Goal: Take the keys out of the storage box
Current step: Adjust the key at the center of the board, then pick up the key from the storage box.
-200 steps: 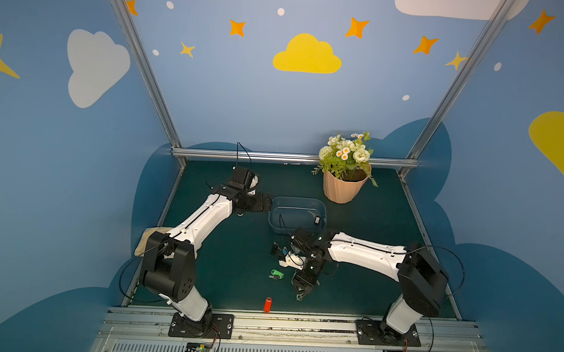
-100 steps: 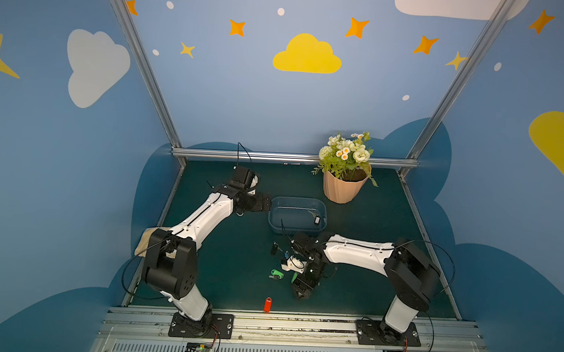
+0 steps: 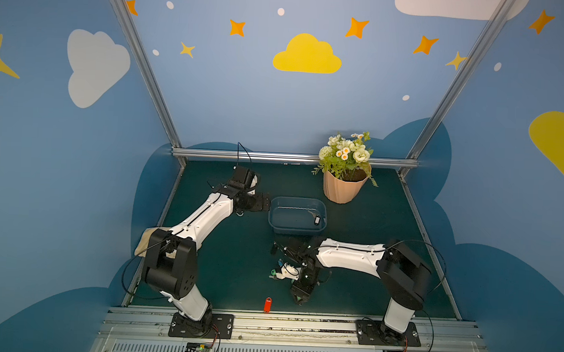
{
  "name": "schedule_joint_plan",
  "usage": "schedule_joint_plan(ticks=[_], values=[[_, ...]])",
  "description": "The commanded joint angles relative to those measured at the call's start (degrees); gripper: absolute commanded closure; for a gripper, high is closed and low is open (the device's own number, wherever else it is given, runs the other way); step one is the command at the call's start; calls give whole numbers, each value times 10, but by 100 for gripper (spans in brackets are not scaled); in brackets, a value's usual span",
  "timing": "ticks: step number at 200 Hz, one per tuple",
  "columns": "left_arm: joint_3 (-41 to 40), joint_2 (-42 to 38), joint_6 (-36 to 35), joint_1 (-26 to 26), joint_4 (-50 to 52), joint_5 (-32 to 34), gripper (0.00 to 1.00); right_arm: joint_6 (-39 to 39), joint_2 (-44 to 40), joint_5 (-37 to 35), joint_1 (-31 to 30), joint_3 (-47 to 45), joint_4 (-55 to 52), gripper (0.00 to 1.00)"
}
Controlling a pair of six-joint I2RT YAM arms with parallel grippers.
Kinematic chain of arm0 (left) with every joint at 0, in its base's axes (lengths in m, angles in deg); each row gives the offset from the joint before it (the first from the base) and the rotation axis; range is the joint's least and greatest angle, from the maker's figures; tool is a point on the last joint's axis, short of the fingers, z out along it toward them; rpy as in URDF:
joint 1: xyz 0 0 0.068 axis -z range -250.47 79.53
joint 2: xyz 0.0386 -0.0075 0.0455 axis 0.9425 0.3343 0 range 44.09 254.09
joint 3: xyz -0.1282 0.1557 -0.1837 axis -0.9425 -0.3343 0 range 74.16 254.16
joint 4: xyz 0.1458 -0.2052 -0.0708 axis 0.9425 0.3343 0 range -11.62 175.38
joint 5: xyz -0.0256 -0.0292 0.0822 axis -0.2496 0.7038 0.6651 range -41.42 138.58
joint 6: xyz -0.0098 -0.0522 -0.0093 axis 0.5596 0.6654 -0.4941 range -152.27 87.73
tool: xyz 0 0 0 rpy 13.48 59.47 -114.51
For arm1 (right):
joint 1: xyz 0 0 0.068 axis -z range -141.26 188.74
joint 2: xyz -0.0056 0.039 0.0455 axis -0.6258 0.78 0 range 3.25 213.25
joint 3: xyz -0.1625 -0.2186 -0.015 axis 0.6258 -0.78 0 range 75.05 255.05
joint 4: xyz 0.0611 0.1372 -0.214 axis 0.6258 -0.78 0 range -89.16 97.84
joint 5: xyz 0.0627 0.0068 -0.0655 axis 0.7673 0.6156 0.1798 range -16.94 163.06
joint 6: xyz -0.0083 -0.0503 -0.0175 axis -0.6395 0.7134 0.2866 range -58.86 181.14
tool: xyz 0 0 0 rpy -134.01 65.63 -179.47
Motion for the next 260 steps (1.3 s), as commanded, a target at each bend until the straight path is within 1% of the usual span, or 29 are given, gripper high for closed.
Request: schedule_joint_plan(ticks=[1,47,81,93,106,119,135,151,161,181,196,202,219,236,260], values=[[-6,-3,-8,-2,-1,3,1,4,-9,17,-5,9,-19,46],[3,4,-17,-5,4,8,1,25,4,41,-7,30,-28,45],[12,12,-20,-13,7,7,1,46,7,43,-4,83,-75,43],[17,15,-20,-15,8,6,1,41,-3,43,11,105,-85,42],[26,19,-18,-17,11,5,1,28,-21,38,44,132,-90,41],[37,22,-16,-17,17,4,1,2,-35,5,88,174,-97,39],[54,27,-12,-17,25,4,1,-42,-33,-54,142,246,-109,34],[74,31,-8,-18,37,5,1,-89,-16,-89,192,302,-111,34],[89,35,-7,-19,45,7,1,-106,3,-101,211,326,-111,34],[118,39,-7,-20,60,10,1,-118,57,-156,221,379,-126,39],[136,39,-10,-20,63,12,1,-123,106,-202,223,428,-150,49],[141,39,-12,-20,64,14,1,-122,125,-219,224,445,-156,51],[160,42,-14,-20,71,22,1,-124,174,-291,226,488,-166,53],[182,48,-15,-21,80,23,1,-119,224,-328,233,534,-177,54],[202,55,-10,-23,82,14,1,-118,287,-402,237,604,-204,56]])
